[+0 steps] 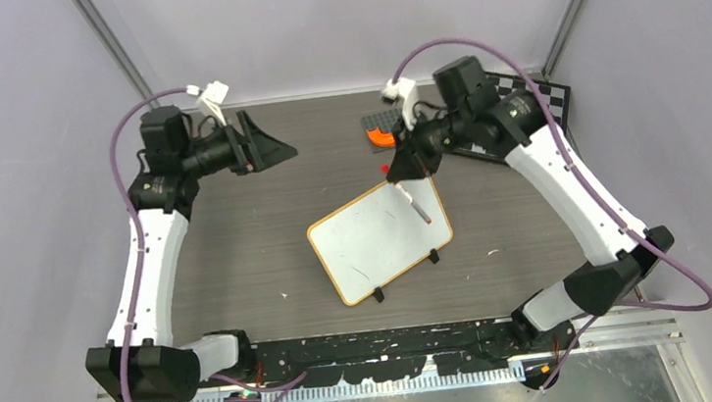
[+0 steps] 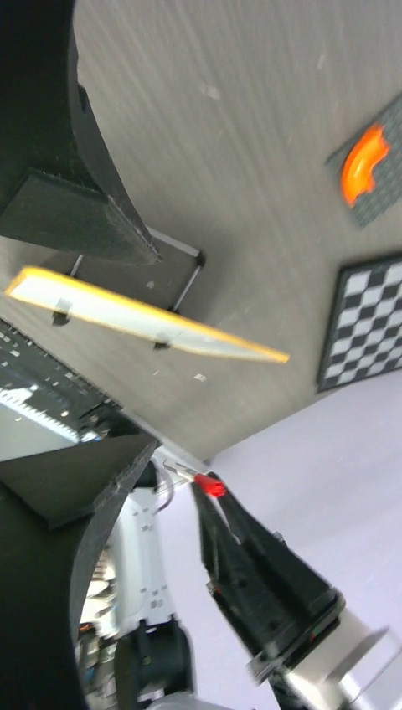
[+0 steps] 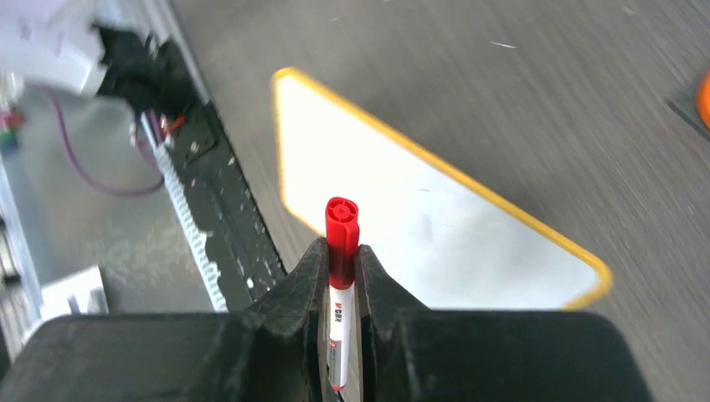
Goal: Write a sentence on the whiteboard
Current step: Pick up the whiteboard marker at the center of the board.
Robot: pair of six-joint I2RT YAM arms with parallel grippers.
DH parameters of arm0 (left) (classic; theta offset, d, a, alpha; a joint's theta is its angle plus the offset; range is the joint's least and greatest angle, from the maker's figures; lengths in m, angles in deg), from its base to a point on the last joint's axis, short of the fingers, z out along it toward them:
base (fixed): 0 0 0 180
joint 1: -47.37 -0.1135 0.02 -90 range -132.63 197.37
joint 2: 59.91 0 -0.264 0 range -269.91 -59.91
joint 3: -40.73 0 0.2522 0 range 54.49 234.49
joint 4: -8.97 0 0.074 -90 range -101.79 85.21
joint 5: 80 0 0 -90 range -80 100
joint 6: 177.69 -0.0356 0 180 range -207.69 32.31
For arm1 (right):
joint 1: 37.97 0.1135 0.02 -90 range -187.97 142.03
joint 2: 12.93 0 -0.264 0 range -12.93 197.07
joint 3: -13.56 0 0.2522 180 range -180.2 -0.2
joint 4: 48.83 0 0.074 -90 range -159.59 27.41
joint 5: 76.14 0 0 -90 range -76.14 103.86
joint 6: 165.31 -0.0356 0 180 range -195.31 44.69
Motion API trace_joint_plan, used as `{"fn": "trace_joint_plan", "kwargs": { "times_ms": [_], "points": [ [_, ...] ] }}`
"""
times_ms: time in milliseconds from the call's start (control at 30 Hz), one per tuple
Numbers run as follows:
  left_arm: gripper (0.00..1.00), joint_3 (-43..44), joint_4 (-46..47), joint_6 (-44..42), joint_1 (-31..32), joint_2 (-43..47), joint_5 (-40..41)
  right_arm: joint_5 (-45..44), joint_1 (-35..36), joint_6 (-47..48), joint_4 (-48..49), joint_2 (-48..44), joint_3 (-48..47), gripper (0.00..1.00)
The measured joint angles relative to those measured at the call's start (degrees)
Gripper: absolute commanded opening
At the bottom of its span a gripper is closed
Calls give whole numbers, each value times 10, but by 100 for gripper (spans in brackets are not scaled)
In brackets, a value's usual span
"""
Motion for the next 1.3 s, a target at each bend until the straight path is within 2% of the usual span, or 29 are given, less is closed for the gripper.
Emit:
{"fn": "trace_joint_plan", "kwargs": {
  "times_ms": [133,300,533,867,1300],
  "points": [
    [56,-30,25,42,72,0,0,-52,118,45,-22,-27,-3,0],
    [44,-63,63,84,147,-7,6,-117,159,68,-27,-26,-8,0],
    [44,-85,122,136,185,-44,5,-185,191,80,-23,-3,-9,0],
    [45,-89,156,149,231,-56,-10,-207,212,83,-19,19,-15,0],
    [33,-106,175,161,259,-72,-25,-217,218,87,-20,29,-27,0]
  ]
}}
